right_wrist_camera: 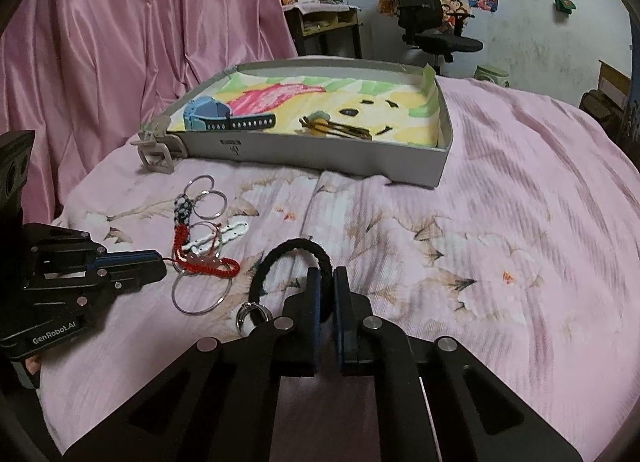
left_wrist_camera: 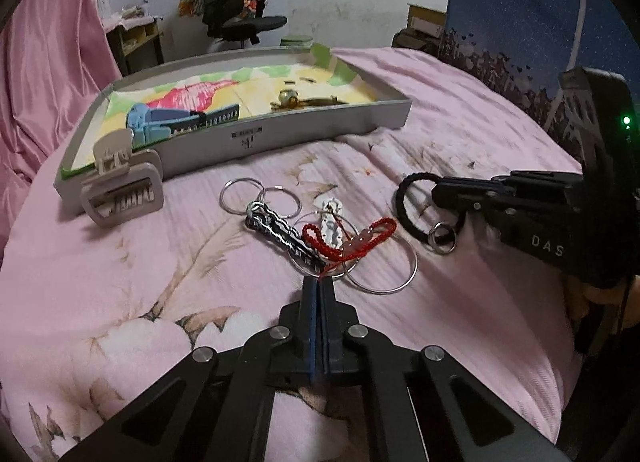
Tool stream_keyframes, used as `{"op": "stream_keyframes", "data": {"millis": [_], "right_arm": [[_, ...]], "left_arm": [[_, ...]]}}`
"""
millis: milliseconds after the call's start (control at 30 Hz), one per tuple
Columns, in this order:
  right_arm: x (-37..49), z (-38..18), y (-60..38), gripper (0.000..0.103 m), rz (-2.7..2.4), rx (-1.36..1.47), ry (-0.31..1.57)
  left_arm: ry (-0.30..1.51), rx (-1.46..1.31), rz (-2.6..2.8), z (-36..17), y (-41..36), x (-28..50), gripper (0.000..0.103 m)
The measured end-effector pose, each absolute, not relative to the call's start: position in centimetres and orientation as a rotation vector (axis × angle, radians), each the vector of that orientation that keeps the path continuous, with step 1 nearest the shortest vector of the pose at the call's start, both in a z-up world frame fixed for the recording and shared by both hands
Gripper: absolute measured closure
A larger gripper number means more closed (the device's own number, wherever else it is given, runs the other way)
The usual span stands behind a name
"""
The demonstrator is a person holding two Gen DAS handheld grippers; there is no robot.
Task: Organize jewelry
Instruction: 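Carry both items over the tray and open the right tool to drop the hair tie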
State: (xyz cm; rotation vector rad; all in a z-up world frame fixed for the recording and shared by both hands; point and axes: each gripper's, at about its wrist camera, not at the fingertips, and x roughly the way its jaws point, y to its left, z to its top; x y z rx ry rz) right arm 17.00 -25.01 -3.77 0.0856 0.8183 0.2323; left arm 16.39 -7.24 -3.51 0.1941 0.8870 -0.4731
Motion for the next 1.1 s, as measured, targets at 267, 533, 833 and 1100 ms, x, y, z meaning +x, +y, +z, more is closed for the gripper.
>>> {"op": "stream_keyframes", "data": {"millis": [267,533,833,1100], "right_arm": [[16.0,-1.9,-25.2,0.098,0.242,0.088,0.693],[15.4,0.6,-25.1,0.098,0.252,0.086,0.526],[18.4,3.0,-25.2,0.098,0.235,0.121,0.393],[23.8,3.1,-25.0,0.098,0.217,0.154,0.367]], "left_arm": [[0.776,0.077,-0.471,-1.1,-5.6,16.1,0.101],[0.677,-0.013,-0.499,1.5,-4.9,16.2,0.101],[0.592,-0.073,-0.479,4.8,-4.8,19.4,0.101],[0.555,-0.128,-0.401,5.8,-4.9,25.3,0.101]]}}
